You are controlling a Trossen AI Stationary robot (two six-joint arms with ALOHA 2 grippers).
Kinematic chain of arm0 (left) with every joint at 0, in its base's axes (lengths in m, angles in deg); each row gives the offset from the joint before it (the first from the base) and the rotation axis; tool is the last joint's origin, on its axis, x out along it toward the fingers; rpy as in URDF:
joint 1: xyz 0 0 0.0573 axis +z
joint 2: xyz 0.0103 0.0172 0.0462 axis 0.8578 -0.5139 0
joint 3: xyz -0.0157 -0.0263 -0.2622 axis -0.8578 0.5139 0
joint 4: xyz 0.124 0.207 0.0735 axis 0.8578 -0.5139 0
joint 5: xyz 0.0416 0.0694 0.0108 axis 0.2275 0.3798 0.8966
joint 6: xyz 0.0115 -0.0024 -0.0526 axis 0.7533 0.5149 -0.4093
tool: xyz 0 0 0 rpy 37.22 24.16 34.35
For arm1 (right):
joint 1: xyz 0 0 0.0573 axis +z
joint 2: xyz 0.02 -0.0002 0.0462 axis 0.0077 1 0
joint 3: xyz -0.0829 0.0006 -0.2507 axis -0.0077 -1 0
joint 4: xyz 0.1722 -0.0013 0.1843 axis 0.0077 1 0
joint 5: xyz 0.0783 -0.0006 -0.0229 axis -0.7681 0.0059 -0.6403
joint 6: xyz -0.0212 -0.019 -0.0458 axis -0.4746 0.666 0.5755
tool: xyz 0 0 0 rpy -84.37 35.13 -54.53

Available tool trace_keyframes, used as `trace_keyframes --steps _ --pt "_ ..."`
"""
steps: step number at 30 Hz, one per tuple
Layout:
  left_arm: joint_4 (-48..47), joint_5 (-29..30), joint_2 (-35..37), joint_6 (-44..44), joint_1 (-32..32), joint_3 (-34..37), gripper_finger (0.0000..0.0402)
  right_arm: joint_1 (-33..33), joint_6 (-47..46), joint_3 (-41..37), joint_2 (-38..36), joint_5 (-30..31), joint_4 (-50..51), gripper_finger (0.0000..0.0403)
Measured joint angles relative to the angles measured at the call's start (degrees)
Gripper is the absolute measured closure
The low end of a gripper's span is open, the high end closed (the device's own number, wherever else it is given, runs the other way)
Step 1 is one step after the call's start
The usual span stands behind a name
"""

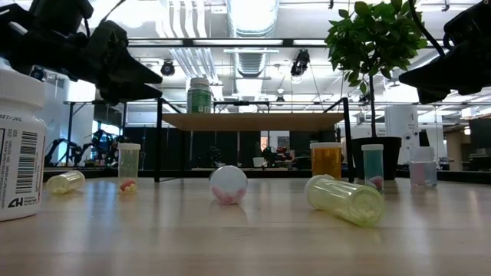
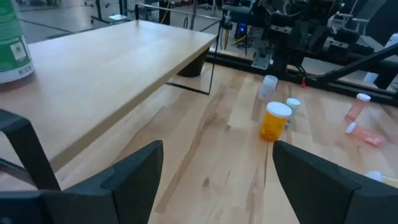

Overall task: Pick and place medicine bottles onto shelf by color
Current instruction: Put the transparent pill bottle on the shelf

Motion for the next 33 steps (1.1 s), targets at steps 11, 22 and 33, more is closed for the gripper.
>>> trace_keyframes --steps 11,22,33 --pt "2.35 -2.64 -0.42 -0.74 -0.02 0.0 0.0116 0.01 -0.01 -0.01 0.0 0.0 0.0 0.0394" --pt "8.33 -2.67 -0.38 -2.89 -0.02 0.0 0.0116 0.0 0.1 0.0 0.0 0.02 0.0 0.0394" --pt "12.1 -2.45 -0.4 -8.31 -0.01 0.0 0.0116 0.01 -0.03 -0.01 0.0 0.02 0.0 0.0394"
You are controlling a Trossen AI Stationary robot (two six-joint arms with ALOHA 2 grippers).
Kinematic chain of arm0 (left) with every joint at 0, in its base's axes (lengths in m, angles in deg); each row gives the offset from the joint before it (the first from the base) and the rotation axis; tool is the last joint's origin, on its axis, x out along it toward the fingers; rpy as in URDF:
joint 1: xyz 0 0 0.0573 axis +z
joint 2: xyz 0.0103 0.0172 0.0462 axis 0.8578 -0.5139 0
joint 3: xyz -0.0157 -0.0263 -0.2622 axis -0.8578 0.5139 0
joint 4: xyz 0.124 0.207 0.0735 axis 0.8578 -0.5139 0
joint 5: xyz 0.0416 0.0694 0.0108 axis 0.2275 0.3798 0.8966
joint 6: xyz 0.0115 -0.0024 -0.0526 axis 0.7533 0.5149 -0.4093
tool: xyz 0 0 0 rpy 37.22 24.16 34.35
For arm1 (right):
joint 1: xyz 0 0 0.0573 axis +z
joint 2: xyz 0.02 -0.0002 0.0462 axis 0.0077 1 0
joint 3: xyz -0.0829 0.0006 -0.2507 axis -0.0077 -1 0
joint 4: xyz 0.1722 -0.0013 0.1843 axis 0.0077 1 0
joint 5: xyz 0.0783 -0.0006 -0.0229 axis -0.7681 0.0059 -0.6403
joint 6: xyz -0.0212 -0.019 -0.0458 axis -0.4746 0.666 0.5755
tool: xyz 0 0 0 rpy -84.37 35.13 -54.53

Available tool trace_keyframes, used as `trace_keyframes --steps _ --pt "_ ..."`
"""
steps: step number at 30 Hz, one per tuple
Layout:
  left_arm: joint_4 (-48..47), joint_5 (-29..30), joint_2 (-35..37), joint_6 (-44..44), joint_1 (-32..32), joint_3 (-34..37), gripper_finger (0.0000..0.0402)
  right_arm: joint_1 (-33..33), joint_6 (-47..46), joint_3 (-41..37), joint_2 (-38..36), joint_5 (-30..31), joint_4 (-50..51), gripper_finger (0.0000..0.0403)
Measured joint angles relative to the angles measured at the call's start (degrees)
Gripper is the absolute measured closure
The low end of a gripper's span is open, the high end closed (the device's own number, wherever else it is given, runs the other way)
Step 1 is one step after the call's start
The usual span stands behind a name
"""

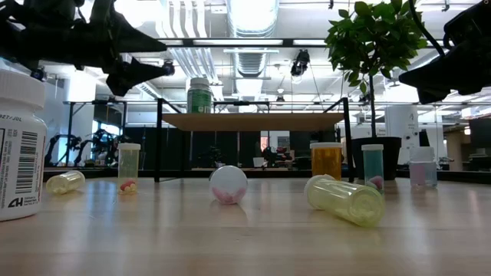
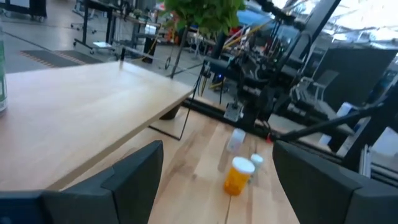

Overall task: Pick and place medicine bottles onto shelf by color
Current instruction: Put the transparent pill bottle on the shelf

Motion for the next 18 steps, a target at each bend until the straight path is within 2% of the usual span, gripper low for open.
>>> trace_keyframes --steps 9,14,18 --pt "3.72 0.11 -0.37 0.05 0.0 0.03 0.0116 0.0 -0.8 -0.01 0.0 0.17 -1.6 0.0394" --pt "3.55 0.74 -0.77 0.02 -0.01 0.87 0.0116 0.01 4.12 -0.01 0.0 0.42 -6.27 0.0394" --pt "3.64 4.92 -2.07 0.03 0.02 0.9 0.0116 0.0 9.25 -0.01 0.0 0.44 -8.75 0.0394"
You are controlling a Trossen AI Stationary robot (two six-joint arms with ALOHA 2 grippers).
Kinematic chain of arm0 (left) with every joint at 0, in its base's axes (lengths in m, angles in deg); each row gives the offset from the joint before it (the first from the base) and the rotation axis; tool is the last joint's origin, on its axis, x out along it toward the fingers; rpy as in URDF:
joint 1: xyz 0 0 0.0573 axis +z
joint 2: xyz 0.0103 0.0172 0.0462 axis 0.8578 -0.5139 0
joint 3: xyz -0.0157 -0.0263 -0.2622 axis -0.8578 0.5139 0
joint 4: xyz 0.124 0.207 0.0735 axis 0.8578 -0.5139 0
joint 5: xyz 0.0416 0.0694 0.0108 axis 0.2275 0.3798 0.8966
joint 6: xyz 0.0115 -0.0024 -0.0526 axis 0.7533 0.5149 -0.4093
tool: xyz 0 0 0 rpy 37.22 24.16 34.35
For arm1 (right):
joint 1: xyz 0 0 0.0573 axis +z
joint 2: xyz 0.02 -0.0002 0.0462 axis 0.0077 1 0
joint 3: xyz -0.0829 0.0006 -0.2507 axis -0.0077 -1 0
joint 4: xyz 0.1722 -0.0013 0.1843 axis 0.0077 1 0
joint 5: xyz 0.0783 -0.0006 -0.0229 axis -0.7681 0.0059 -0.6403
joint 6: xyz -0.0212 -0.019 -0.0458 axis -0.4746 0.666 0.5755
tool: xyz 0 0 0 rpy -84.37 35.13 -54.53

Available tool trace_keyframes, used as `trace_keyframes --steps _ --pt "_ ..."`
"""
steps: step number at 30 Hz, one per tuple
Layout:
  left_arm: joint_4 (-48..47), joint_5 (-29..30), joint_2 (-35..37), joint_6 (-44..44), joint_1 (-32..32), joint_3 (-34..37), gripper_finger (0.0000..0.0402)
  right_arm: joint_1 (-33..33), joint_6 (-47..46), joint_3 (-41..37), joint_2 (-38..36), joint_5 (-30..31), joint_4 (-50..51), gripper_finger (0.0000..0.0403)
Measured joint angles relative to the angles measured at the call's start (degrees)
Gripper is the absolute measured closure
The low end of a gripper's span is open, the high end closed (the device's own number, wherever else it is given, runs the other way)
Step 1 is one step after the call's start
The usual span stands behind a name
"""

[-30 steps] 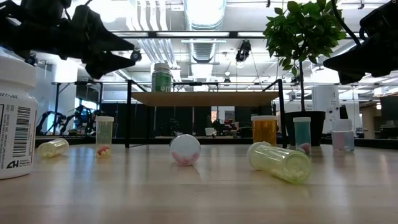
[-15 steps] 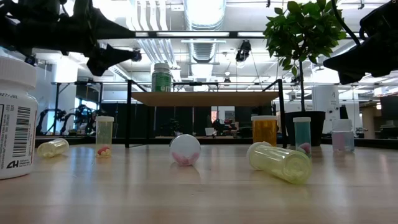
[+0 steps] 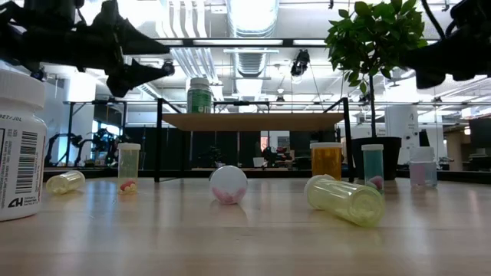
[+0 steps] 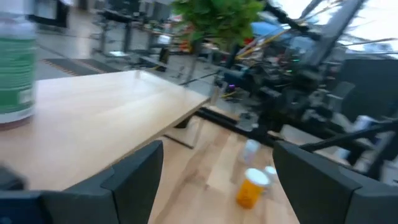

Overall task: Pick and place medicine bottles onto shelf by color
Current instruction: Put the transparent pill bottle on the shelf

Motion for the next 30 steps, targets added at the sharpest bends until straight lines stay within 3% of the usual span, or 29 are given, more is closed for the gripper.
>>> trace_keyframes --steps 6,11,16,22,30 --pt "0.21 1.18 -3.07 0.05 0.87 -0.84 0.0116 0.01 4.25 0.0 0.0 1.41 -2.44 0.0394" --pt "4.74 1.07 -6.73 1.7 1.86 -0.85 0.0116 -0.01 -5.59 1.06 0.02 11.93 -3.74 0.0394" --pt "8.05 0.12 -10.09 5.27 2.01 -1.37 0.0116 0.02 -6.08 2.75 0.96 12.01 -4.21 0.0383" --pt "8.06 -0.3 -9.84 6.26 2.01 -1.87 0.0116 -0.01 -7.14 4.67 4.97 17.06 -4.1 0.0324" --pt "7.31 -0.33 -5.28 6.09 2.01 -1.88 0.0116 -0.01 -7.16 8.51 10.64 19.06 -4.12 0.0231"
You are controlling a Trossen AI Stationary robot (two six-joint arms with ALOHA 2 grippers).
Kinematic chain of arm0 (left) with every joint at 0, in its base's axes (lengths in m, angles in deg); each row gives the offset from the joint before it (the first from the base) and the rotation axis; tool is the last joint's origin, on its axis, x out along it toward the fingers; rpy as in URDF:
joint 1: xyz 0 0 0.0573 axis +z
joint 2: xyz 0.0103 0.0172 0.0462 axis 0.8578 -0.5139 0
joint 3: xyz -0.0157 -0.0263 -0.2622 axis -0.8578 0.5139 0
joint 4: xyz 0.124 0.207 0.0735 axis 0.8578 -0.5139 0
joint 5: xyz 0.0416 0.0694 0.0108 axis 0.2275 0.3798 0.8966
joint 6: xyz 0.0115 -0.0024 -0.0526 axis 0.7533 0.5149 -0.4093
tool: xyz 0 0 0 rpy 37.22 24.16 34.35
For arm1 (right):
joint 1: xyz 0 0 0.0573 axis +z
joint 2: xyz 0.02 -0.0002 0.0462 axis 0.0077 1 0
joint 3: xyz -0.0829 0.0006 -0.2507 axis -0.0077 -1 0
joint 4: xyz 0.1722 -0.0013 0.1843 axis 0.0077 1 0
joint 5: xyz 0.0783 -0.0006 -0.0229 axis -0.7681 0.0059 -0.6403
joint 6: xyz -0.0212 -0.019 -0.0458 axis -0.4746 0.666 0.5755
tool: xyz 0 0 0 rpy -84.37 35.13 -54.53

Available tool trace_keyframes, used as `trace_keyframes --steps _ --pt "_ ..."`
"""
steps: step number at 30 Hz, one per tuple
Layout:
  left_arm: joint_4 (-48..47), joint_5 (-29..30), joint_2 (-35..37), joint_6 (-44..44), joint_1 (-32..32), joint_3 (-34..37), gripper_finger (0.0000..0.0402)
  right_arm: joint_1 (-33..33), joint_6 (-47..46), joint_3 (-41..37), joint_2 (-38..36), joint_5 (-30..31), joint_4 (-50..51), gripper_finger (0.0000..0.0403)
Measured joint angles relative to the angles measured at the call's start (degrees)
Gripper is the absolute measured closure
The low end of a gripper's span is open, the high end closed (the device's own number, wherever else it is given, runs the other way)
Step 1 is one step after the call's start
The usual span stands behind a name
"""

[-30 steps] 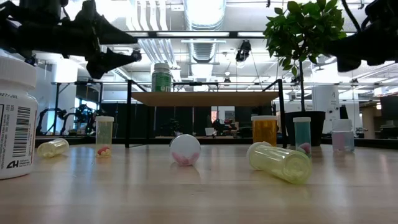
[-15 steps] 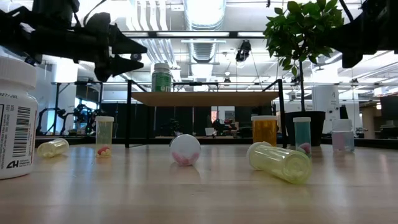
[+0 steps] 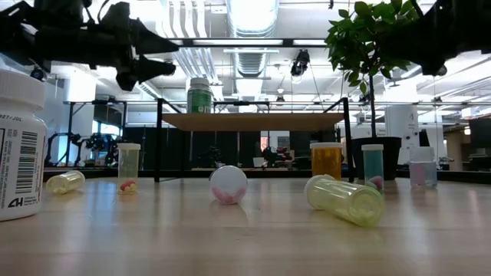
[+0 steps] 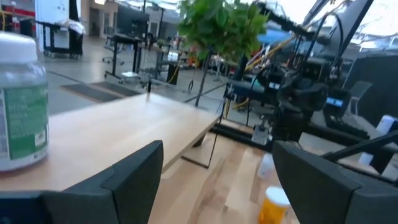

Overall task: Pick and place medicine bottles onto shelf by color
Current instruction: Put the transparent pill bottle on the shelf

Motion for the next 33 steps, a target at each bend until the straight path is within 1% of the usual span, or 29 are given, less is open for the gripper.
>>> trace_keyframes --steps 3,7,12,17,20,23,25,30,33 --pt "0.07 0.0 1.55 0.0 0.0 0.04 0.0116 0.0 -0.02 0.83 1.65 0.0 -0.02 0.0211" --pt "-0.04 0.02 2.81 0.22 0.0 0.07 0.0116 0.0 0.0 0.95 3.15 0.69 -0.02 0.02" --pt "0.04 0.47 4.09 0.14 0.0 0.17 0.0116 0.0 -1.57 0.95 4.36 1.95 -0.13 0.02" --pt "0.11 2.21 4.56 1.62 0.0 0.5 0.0116 0.0 1.08 0.95 4.75 1.97 -0.26 0.02" --pt "0.26 2.45 5.1 1.57 0.0 0.54 0.0116 0.0 -1.25 0.95 4.75 1.99 -0.42 0.02" --pt "0.15 2.57 5.2 1.63 0.01 1.13 0.0116 0.0 -1.55 0.95 4.75 2.33 -0.46 0.02" --pt "0.23 3.53 5.16 2.22 0.09 1.24 0.0116 0.0 -1.78 0.95 4.75 3.41 -0.89 0.02" --pt "0.2 4.69 5.06 3.5 0.09 1.87 0.0116 0.0 -4.87 1.0 4.71 2.95 -1.75 0.02" --pt "-0.22 6.18 3.66 2.1 0.11 2.88 0.0116 0.0 -5.79 1.0 5.66 2.91 -1.81 0.02"
